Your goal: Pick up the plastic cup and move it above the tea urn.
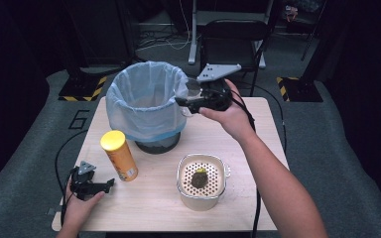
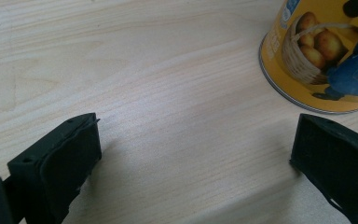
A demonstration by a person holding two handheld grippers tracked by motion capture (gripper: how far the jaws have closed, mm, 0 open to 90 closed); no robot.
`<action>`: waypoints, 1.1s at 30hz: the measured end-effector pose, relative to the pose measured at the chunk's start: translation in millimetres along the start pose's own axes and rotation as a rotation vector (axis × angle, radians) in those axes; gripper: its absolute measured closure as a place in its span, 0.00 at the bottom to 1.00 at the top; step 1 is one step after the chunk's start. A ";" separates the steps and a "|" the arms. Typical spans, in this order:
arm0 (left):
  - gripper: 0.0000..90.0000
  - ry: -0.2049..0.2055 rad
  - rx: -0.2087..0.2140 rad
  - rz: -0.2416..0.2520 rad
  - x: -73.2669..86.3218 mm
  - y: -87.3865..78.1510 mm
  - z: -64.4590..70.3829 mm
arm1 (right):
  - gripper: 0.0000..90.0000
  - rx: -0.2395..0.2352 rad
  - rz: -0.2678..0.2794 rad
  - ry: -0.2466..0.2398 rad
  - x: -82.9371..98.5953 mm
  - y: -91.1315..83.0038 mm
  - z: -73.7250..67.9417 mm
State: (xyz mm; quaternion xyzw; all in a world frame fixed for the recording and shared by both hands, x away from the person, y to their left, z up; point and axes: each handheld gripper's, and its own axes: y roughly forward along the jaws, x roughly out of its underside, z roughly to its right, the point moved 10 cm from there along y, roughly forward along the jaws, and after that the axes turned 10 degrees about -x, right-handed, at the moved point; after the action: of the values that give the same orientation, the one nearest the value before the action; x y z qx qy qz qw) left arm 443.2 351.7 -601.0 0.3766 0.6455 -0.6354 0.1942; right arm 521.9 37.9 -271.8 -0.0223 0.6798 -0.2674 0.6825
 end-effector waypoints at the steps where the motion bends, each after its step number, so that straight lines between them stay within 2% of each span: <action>1: 0.01 -0.005 0.002 0.000 0.0 0.0 0.6 | 0.42 0.002 0.000 0.003 -4.9 3.2 1.2; 3: 0.01 -0.016 0.006 -0.001 0.1 0.0 1.7 | 0.42 0.010 -0.004 0.005 -13.4 9.5 3.8; 4: 0.01 -0.001 0.000 0.000 0.0 0.0 0.1 | 0.42 0.008 0.000 0.011 -17.4 12.1 4.1; 7: 0.01 0.000 0.001 0.000 0.0 -0.1 0.1 | 0.42 0.007 0.016 0.023 -27.4 19.8 6.3; 12: 0.01 -0.001 0.001 0.002 -0.2 0.1 0.2 | 0.42 0.026 0.011 0.032 -38.5 29.8 15.0; 13: 0.01 0.007 0.011 -0.020 1.2 -1.7 0.1 | 0.42 0.026 0.012 0.038 -40.6 32.0 16.7; 17: 0.01 0.007 0.012 -0.019 1.2 -1.7 0.2 | 0.42 0.046 0.019 0.035 -48.3 42.7 24.7; 25: 0.01 0.006 0.012 -0.019 1.2 -1.7 0.2 | 0.41 0.072 -0.008 0.040 -47.6 67.9 35.6; 27: 0.01 0.006 0.012 -0.019 1.2 -1.7 0.3 | 0.41 0.080 -0.006 0.055 -46.1 73.1 38.0; 29: 0.02 -0.005 0.009 -0.010 0.8 -1.1 1.2 | 0.39 0.095 -0.003 0.064 -44.2 79.3 41.1; 33: 0.02 -0.003 -0.001 -0.002 0.4 -0.8 0.4 | 0.38 0.125 -0.004 0.052 -43.7 88.9 44.2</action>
State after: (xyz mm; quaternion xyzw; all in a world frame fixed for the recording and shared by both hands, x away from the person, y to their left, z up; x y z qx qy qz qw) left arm 442.3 351.5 -600.7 0.3749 0.6459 -0.6359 0.1947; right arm 596.2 116.5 -263.5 0.0258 0.6792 -0.3113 0.6642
